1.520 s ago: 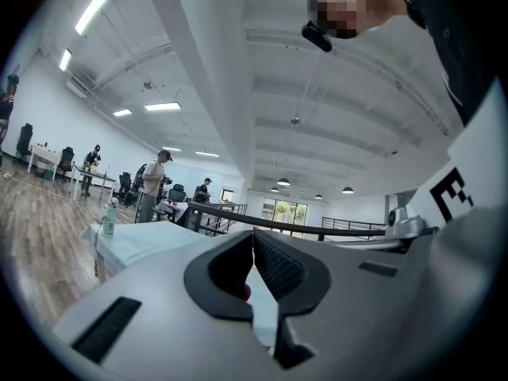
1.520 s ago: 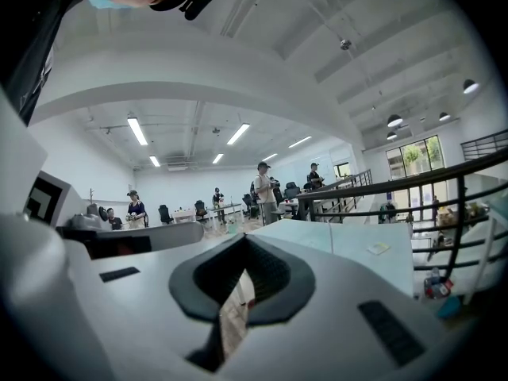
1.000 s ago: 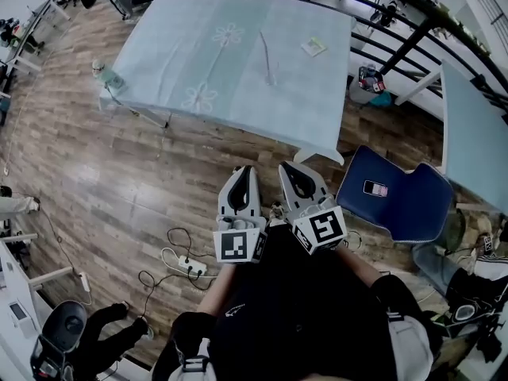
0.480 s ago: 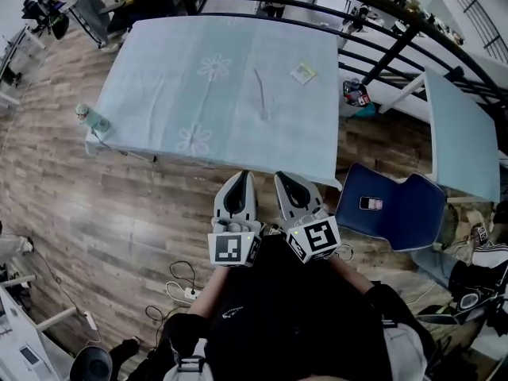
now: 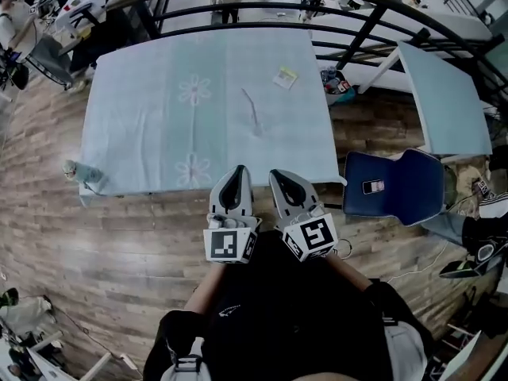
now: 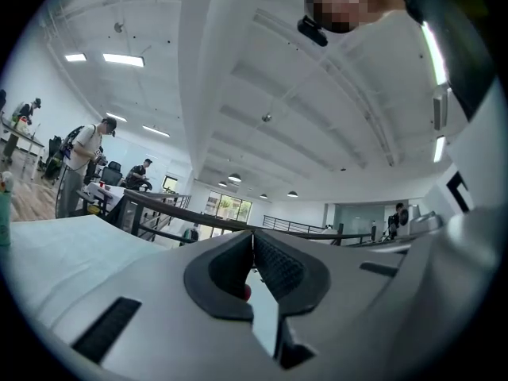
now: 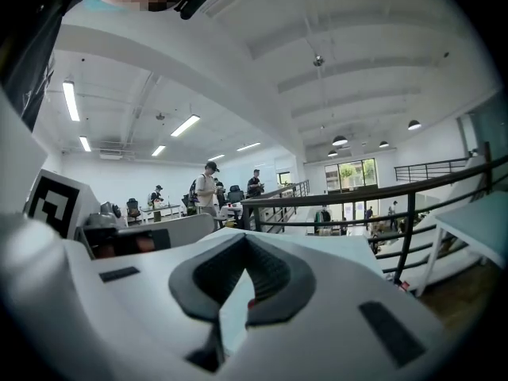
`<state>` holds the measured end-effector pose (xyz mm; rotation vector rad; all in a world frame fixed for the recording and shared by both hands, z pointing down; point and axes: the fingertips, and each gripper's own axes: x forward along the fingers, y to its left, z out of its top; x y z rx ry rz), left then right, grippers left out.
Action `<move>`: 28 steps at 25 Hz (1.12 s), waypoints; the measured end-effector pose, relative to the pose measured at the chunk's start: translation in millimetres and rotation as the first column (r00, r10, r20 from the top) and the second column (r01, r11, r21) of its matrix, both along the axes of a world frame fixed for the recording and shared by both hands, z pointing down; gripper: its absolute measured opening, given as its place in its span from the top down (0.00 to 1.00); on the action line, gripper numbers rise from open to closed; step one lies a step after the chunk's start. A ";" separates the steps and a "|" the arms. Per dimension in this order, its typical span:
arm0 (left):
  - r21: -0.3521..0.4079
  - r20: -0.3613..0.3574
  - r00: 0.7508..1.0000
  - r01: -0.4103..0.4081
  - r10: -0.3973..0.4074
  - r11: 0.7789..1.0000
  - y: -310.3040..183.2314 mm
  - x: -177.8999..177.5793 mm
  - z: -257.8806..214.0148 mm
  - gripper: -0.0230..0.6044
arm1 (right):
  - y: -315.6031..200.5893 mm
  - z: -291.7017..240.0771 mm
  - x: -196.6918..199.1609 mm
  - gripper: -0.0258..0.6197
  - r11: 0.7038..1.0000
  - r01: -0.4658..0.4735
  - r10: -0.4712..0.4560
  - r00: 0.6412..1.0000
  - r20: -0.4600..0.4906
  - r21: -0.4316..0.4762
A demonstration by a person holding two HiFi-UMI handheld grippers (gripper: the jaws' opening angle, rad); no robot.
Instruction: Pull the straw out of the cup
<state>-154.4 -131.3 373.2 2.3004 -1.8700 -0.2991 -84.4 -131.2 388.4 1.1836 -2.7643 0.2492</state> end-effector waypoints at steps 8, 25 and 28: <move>0.005 -0.001 0.997 -0.074 0.074 0.997 -18.2 -24.9 4.0 0.94 | -10.1 7.1 -30.2 0.95 0.999 -0.049 0.049 0.999 -0.010 -0.004; -0.038 -0.017 0.999 -0.040 0.039 0.998 -40.8 -51.5 20.4 0.94 | -47.5 29.7 -49.3 0.95 0.997 -0.044 0.042 0.998 -0.036 -0.068; -0.049 -0.007 1.000 -0.014 0.014 0.999 -49.0 -61.5 22.1 0.94 | -60.8 30.2 -61.6 0.95 0.997 -0.019 0.017 0.999 -0.031 -0.069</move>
